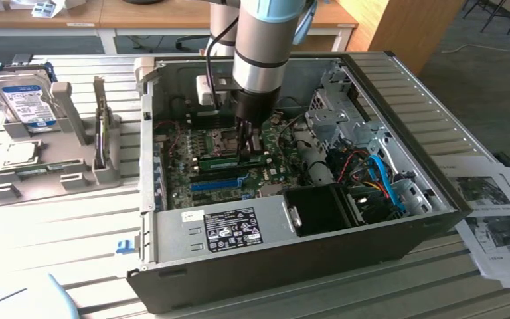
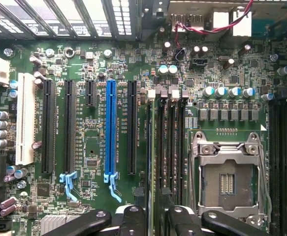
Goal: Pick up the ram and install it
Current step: 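Insert the ram into the slot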
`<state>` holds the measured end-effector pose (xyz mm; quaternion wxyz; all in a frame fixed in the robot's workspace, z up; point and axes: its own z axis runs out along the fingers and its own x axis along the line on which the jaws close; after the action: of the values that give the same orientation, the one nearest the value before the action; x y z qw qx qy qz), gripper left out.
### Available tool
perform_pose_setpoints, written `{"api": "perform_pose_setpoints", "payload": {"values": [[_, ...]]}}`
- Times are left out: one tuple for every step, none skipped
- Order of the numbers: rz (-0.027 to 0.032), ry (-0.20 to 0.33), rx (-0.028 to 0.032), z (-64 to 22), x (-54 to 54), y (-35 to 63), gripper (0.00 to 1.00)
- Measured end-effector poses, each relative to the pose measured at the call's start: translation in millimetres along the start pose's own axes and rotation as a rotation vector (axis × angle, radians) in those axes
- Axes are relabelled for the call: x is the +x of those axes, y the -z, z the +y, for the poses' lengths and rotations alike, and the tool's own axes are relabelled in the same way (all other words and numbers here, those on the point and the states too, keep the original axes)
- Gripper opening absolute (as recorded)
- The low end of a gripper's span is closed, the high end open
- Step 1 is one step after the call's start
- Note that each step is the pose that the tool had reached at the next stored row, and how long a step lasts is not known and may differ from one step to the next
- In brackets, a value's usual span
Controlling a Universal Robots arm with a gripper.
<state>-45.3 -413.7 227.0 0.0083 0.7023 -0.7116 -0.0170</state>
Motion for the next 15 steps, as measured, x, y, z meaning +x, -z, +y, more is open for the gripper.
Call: {"api": "perform_pose_setpoints", "payload": {"values": [[0.0000,0.000,0.0000,0.0,0.0,0.9,0.25],[0.0000,0.000,0.0000,0.1,0.0,1.8,0.25],[0.0000,0.000,0.0000,0.1,0.0,2.9,0.25],[0.0000,0.000,0.0000,0.2,-0.1,4.1,0.25],[0.0000,0.000,0.0000,0.2,-0.1,5.4,0.25],[0.0000,0.000,0.0000,0.2,-0.1,6.7,0.25],[0.0000,0.000,0.0001,0.3,-0.1,8.0,0.25],[0.0000,0.000,0.0000,0.3,-0.1,9.5,0.25],[0.0000,0.000,0.0000,0.4,-0.1,11.0,0.25],[0.0000,0.000,0.0001,0.4,-0.2,12.5,0.25],[0.0000,0.000,0.0000,0.5,-0.2,14.1,0.25],[0.0000,0.000,0.0001,0.6,-0.2,15.7,0.25],[0.0000,0.000,0.0000,0.6,-0.2,17.3,0.25],[0.0000,0.000,0.0000,0.7,-0.2,18.8,0.25],[0.0001,0.000,0.0000,0.7,-0.2,20.3,0.25]]}}
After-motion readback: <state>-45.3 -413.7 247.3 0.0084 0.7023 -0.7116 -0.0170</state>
